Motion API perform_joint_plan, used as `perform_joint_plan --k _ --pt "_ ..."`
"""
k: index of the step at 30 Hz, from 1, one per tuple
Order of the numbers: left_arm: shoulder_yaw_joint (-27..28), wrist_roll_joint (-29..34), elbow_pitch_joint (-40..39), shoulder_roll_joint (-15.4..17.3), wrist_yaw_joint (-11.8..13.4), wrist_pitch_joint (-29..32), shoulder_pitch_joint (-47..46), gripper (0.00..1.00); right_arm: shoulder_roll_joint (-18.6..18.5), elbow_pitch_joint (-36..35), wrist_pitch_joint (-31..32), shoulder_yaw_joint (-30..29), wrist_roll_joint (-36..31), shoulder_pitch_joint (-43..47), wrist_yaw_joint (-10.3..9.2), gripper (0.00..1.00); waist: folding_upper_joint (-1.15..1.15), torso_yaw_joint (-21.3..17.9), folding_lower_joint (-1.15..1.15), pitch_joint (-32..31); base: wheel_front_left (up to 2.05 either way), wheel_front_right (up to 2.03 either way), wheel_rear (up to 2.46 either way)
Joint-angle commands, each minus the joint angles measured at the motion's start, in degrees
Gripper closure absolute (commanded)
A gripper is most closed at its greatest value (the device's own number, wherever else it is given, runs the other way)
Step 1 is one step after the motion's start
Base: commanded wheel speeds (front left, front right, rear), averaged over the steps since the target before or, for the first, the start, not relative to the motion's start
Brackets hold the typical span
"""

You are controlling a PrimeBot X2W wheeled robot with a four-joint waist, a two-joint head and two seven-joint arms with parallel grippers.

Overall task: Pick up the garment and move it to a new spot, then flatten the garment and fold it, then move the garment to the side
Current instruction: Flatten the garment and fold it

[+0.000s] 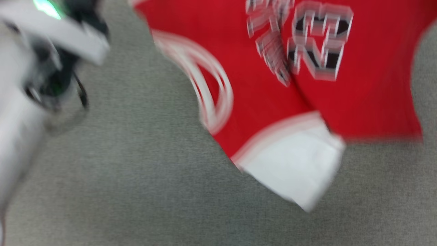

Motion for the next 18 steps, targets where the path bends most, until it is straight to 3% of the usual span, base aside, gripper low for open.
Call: perform_joint_plan --k 1,11,18 --pt "0.7 0.4 4.5 -0.1 0.1 0.2 -6.2 1.0 0.3 2.7 -3.4 -3.3 -3.0 -5.1 -0.18 1.0 0.0 -2.2 0.0 3.3 0.0 0.0 0.0" --pt "-0.6 7.8 22.2 -2.5 0.4 -2.8 -35.6 1.0 1.9 11.8 -17.5 -16.3 -15.8 -26.7 -0.34 1.0 0.0 -4.0 0.0 8.0 0.0 0.0 0.0" --pt "0.7 7.1 23.3 -4.2 0.4 -3.6 -37.1 1.0 2.3 17.7 -19.6 -14.6 -19.1 -29.1 -0.33 1.0 0.0 -3.8 0.0 7.7 0.0 0.0 0.0"
